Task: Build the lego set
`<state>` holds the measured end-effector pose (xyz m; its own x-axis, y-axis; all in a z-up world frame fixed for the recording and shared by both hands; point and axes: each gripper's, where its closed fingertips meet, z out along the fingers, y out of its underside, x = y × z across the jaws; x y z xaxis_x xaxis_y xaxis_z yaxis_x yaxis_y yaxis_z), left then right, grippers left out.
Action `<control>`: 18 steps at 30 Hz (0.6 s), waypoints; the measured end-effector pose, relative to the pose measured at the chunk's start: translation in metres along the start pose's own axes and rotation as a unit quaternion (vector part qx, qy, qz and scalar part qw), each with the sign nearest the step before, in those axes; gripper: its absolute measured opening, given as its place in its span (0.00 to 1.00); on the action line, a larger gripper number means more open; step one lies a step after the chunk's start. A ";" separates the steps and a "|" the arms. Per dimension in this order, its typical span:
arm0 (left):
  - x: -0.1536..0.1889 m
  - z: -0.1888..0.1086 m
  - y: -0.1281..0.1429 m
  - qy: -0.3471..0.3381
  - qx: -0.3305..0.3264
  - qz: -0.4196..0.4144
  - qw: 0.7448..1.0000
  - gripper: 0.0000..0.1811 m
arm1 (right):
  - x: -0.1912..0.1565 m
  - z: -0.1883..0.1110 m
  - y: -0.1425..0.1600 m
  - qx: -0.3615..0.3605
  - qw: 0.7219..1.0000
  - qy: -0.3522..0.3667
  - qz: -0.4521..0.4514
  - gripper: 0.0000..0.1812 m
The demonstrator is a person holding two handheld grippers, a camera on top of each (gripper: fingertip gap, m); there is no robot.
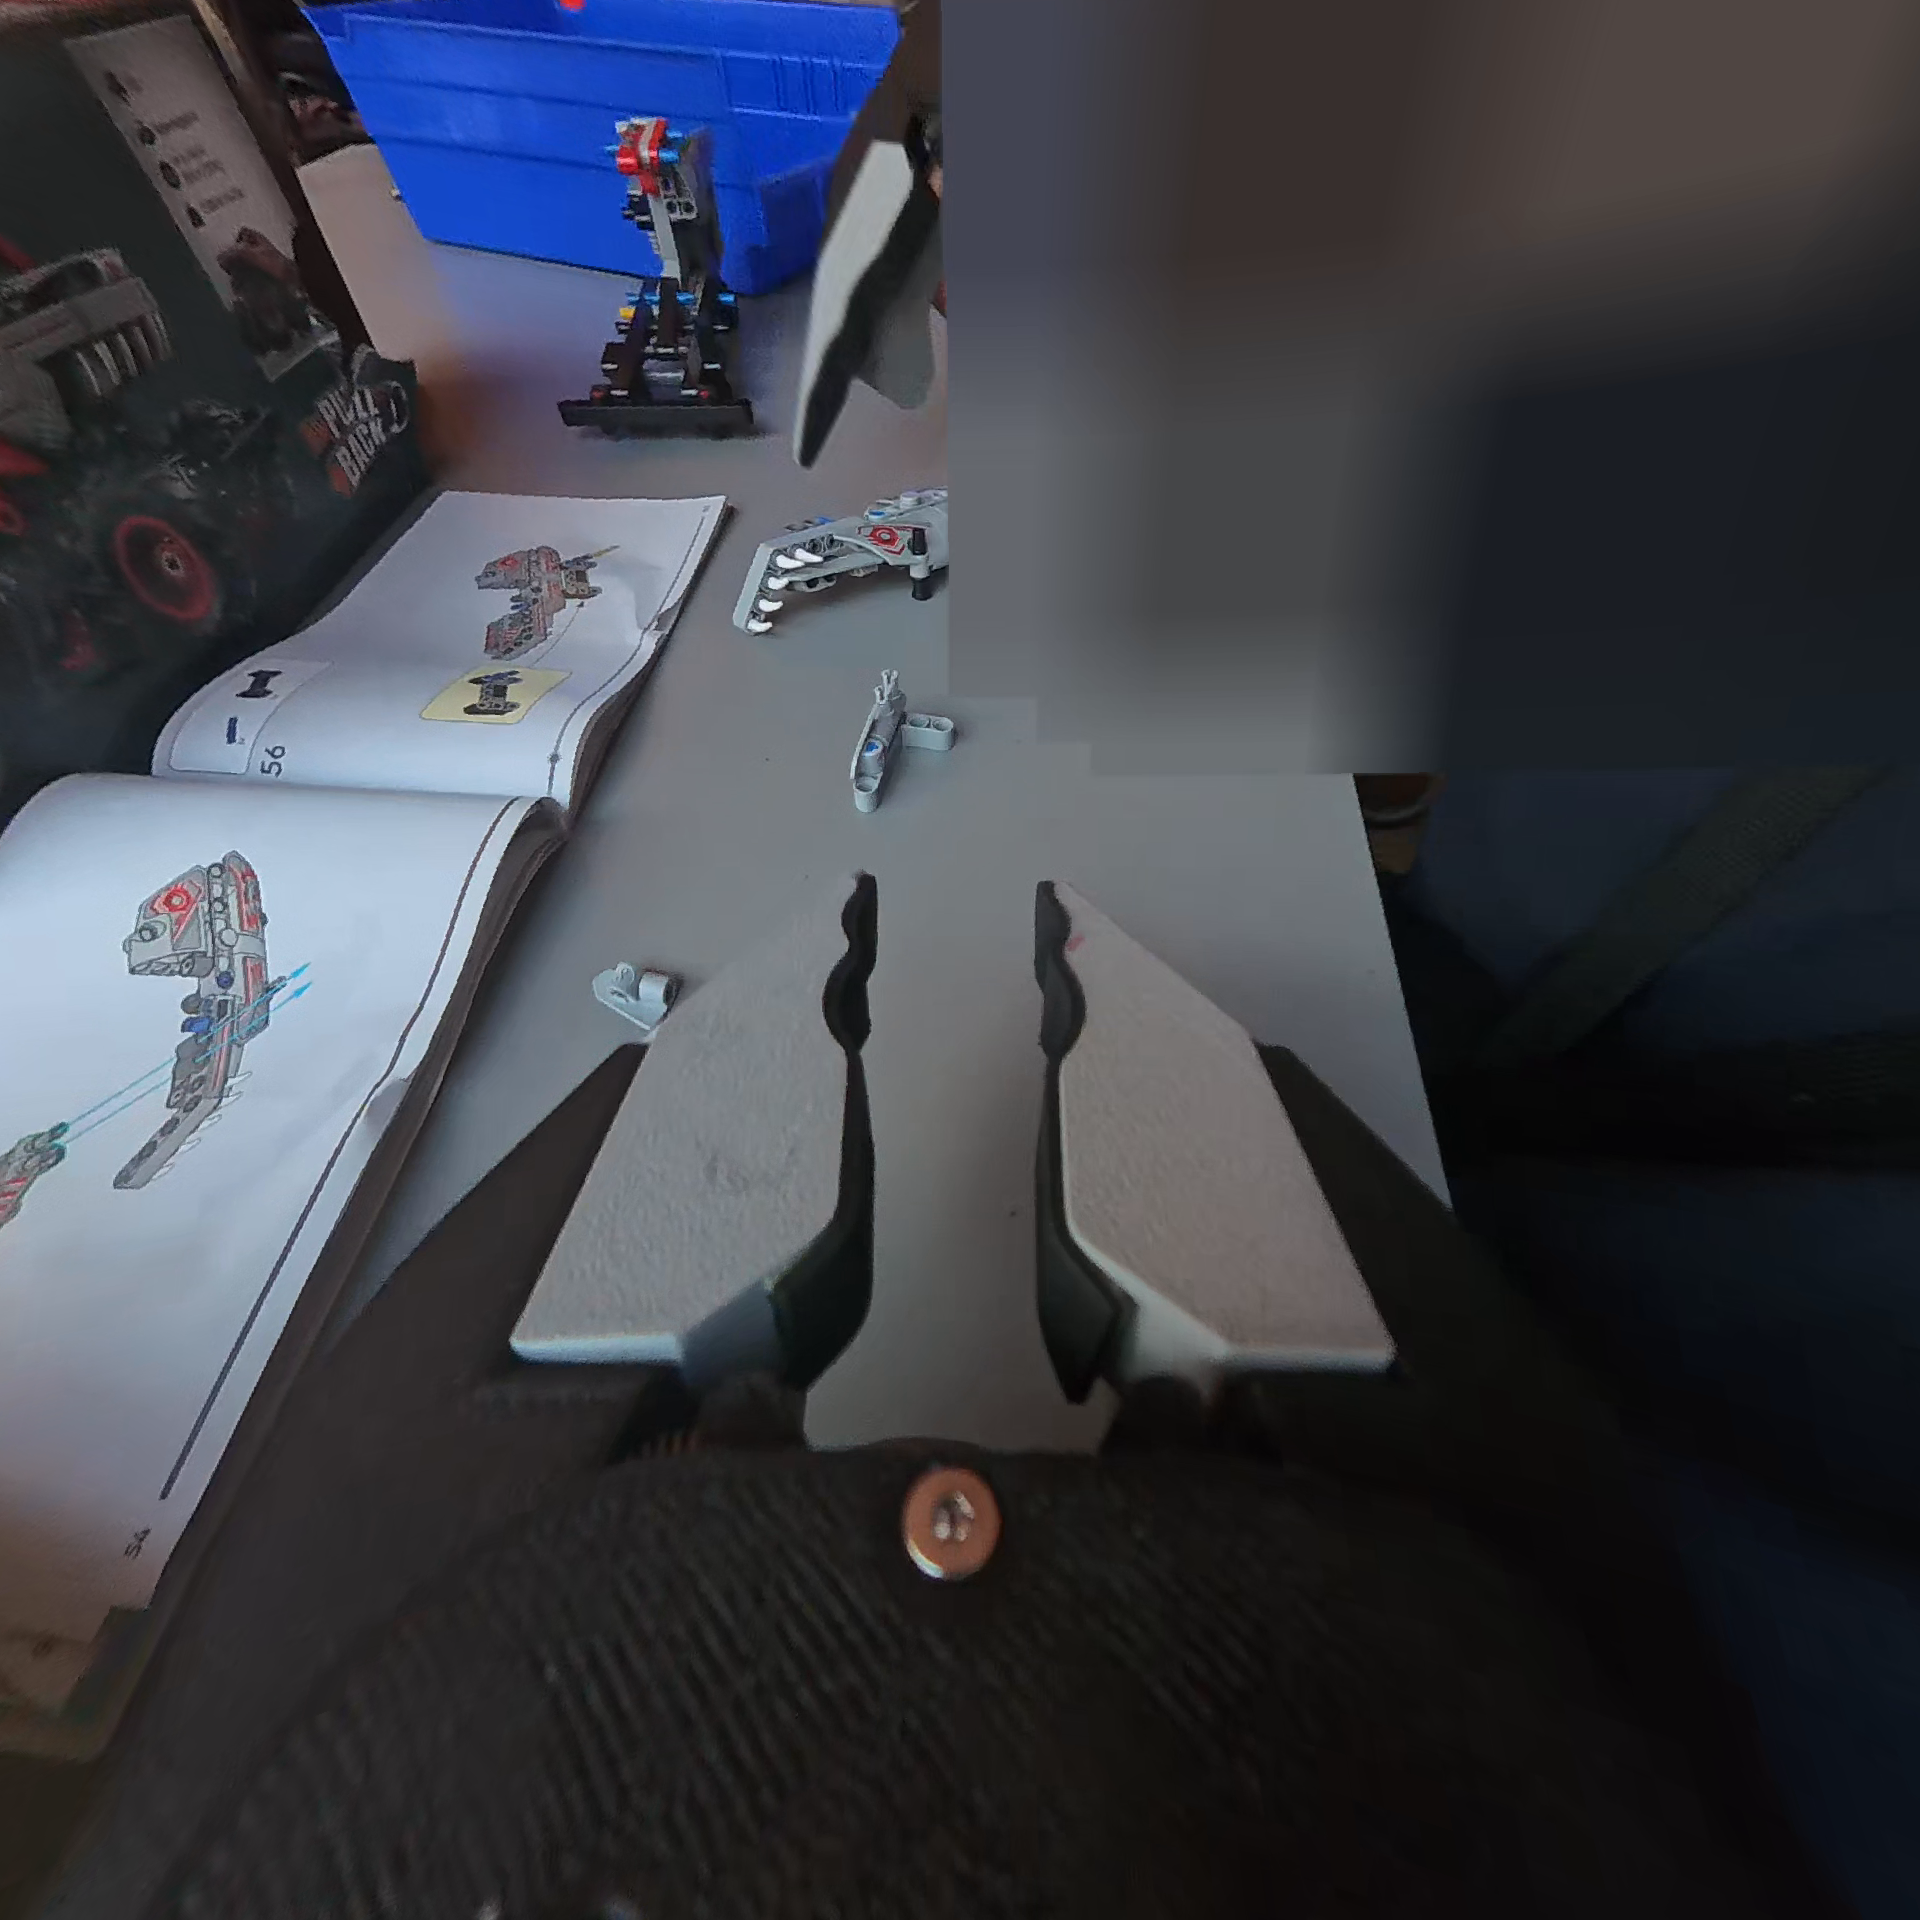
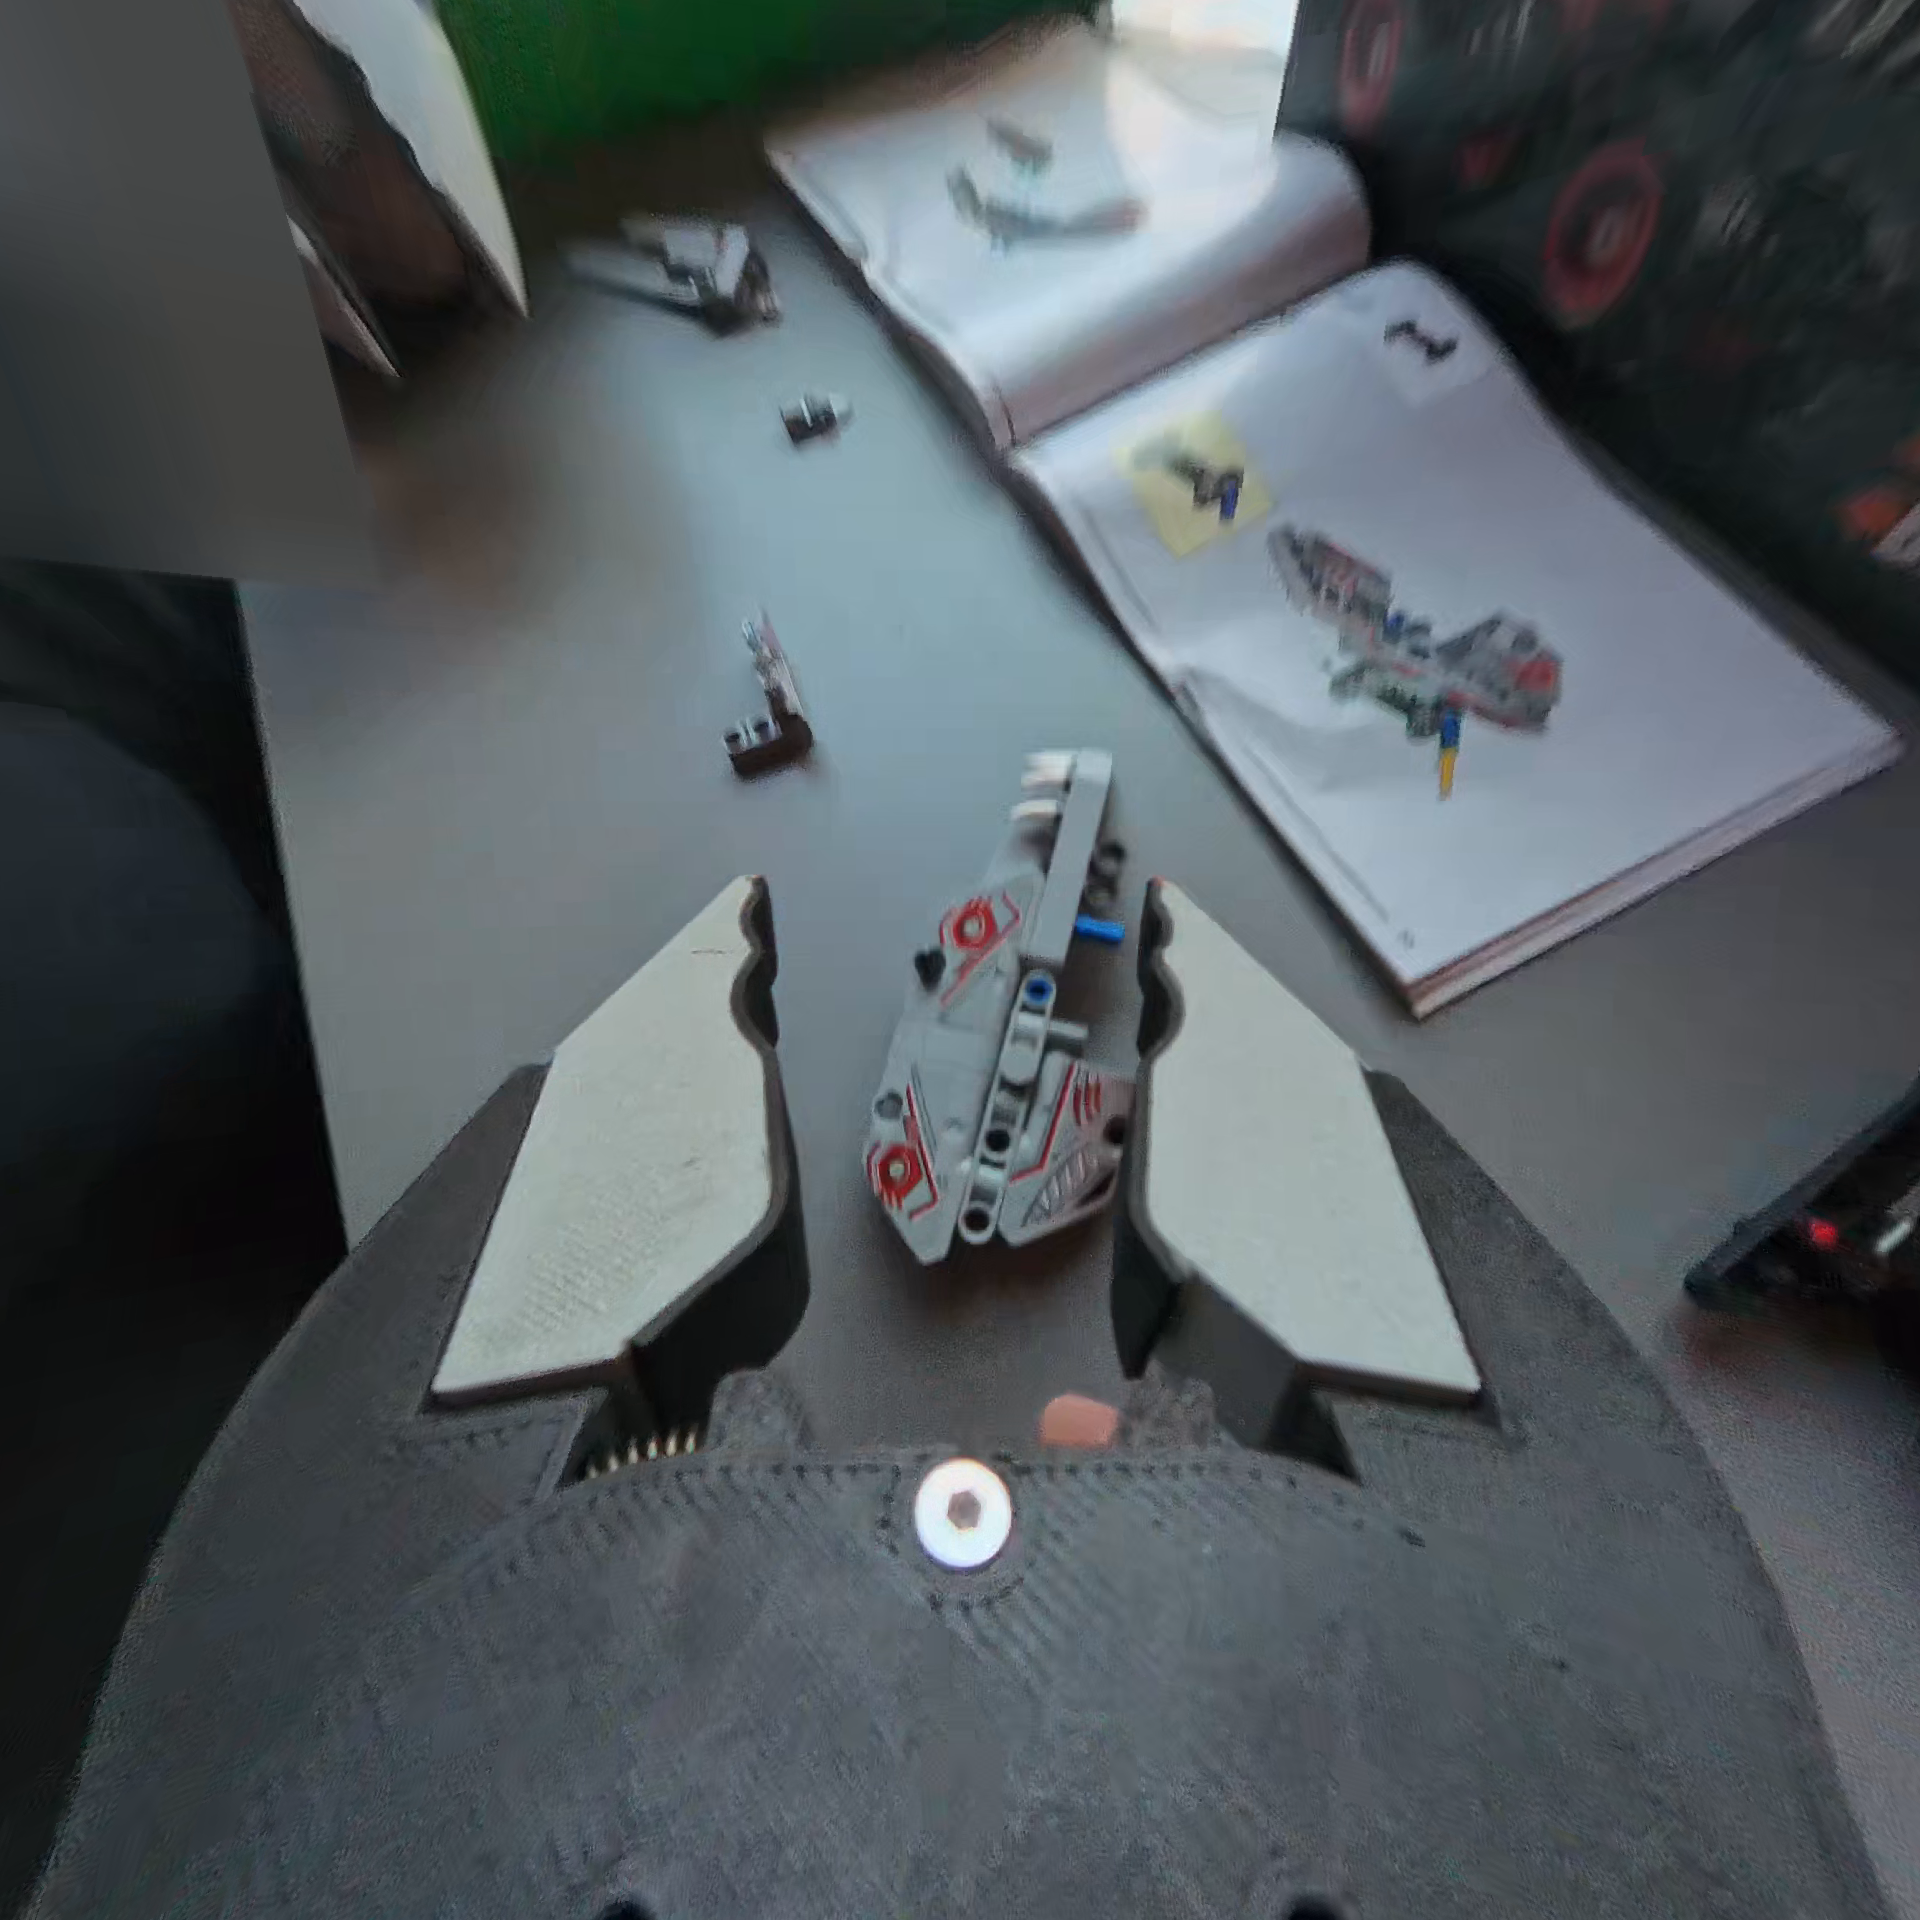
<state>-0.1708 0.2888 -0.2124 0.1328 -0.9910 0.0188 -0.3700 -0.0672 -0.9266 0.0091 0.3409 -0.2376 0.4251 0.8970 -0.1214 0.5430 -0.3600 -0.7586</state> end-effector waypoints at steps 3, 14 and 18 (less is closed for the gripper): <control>-0.001 0.000 0.001 -0.002 -0.004 -0.005 1.000 0.15 | 0.011 0.008 0.030 -0.089 0.994 0.057 -0.018 0.38; 0.015 0.003 0.003 0.021 -0.012 0.019 1.000 0.16 | 0.004 0.020 0.031 -0.221 0.952 -0.075 -0.198 0.23; 0.027 0.003 0.003 0.043 -0.013 0.037 0.998 0.17 | 0.004 0.014 0.031 -0.310 0.926 -0.091 -0.197 0.30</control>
<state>-0.1661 0.2621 -0.2159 0.0252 -0.9996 -0.0162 -0.4001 0.0047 -0.9165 0.0173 0.3369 -0.2709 0.0064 0.9980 -0.0624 0.9651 -0.0225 -0.2611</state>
